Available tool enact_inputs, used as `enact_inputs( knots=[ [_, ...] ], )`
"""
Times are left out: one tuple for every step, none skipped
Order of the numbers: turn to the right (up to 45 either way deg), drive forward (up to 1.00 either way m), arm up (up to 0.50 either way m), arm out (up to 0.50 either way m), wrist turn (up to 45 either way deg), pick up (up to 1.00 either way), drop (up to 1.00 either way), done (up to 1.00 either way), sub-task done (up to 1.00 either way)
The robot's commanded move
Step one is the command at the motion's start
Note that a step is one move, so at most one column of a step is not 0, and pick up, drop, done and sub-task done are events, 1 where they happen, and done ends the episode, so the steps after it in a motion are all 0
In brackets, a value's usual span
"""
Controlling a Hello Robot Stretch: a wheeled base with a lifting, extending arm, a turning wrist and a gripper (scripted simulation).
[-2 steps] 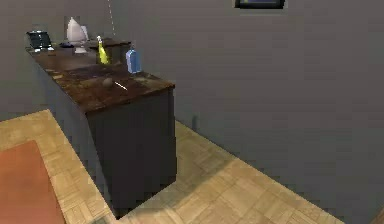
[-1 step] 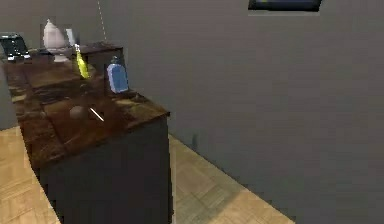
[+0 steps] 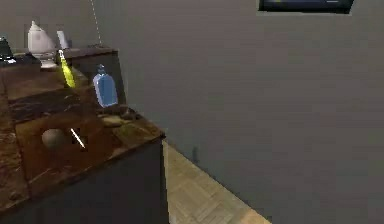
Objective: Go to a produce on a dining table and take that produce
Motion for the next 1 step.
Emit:
enact_inputs(
  knots=[
    [45.0,0.0,0.0,0.0,0.0,0.0,0.0,0.0,0.0]
  ],
)
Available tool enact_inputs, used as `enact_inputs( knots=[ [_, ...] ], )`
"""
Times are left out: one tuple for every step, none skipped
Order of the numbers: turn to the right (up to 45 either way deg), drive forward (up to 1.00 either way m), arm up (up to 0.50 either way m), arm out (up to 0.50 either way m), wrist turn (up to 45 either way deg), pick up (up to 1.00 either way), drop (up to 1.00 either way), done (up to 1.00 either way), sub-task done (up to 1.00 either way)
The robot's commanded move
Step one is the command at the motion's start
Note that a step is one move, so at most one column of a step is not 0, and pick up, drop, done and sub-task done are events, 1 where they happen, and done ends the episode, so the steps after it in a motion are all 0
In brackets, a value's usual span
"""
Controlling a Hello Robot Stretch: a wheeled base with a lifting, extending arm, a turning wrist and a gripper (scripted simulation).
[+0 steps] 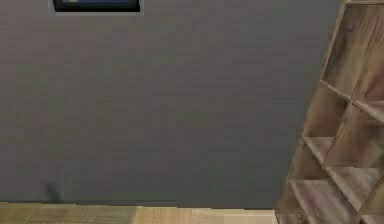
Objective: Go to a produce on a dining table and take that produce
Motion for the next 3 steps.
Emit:
enact_inputs(
  knots=[
    [45.0,0.0,0.0,0.0,0.0,0.0,0.0,0.0,0.0],
    [45.0,0.0,0.0,0.0,0.0,0.0,0.0,0.0,0.0],
    [33.0,0.0,0.0,0.0,0.0,0.0,0.0,0.0,0.0]
  ],
)
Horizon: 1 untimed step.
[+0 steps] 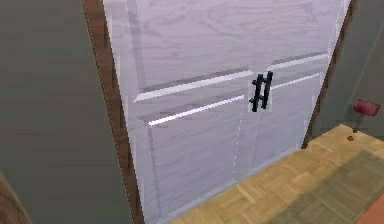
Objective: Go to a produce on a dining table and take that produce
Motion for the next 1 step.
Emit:
enact_inputs(
  knots=[
    [6.0,0.0,0.0,0.0,0.0,0.0,0.0,0.0,0.0]
  ],
)
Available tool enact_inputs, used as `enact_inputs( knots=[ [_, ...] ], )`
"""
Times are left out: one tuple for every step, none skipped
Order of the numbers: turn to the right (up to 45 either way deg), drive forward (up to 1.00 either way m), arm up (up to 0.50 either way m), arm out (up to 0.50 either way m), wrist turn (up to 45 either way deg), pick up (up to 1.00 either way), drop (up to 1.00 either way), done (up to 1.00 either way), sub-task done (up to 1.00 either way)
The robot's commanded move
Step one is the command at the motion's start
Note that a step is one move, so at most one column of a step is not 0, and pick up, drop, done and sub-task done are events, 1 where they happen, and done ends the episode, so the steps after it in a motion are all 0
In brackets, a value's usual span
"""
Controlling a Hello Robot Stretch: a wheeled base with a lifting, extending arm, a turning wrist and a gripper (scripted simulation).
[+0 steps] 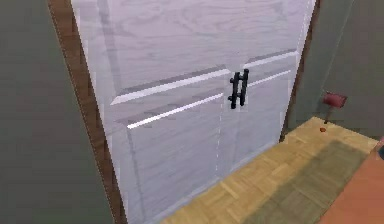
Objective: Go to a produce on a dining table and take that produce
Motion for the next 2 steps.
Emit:
enact_inputs(
  knots=[
    [0.0,0.25,0.0,0.0,0.0,0.0,0.0,0.0,0.0],
    [9.0,0.0,0.0,0.0,0.0,0.0,0.0,0.0,0.0]
  ],
)
